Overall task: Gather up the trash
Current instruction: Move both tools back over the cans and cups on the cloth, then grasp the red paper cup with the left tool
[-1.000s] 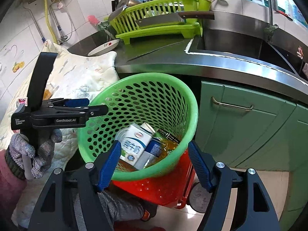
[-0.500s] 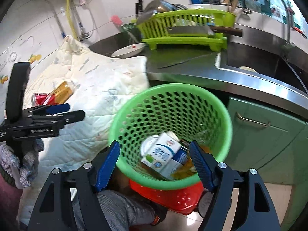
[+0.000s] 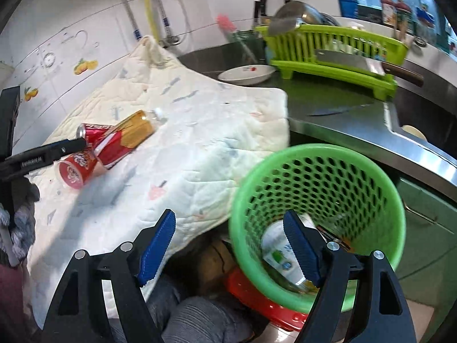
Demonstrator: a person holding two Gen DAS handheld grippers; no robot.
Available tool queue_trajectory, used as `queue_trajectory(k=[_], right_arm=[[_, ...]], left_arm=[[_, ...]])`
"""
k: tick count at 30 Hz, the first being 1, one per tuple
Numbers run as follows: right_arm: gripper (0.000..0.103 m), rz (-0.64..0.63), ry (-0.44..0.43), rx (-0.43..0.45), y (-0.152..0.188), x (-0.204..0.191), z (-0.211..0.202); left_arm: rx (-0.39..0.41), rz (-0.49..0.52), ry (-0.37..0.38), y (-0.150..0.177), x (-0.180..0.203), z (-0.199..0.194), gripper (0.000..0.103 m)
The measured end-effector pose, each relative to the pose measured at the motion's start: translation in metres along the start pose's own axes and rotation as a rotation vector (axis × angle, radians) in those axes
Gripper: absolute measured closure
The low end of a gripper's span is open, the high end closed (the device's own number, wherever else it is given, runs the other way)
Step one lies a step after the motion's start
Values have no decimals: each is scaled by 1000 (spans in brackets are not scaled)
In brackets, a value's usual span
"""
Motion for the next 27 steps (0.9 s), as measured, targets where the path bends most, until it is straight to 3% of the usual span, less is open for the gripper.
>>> queue_trajectory(k=[8,14,27], right_arm=[[27,-52,-50,-23,-9,-38,20],[27,-76,-85,-32,-12,-60,32],[27,-108,-104,-65,-13,-80,47]], left_arm=[[-15,-149,-134,-11,-93,0,18],[-136,-269,-111,-8,-138,32,16],[-321,-262,-32,9,-149,89,14]])
Point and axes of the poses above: each gripper's, at about its wrist camera, not at the fingertips, and z roughly the way its jaws point, x to its right, y to its underside, the point moved 4 cm from there along z, roughly the way its jaws point
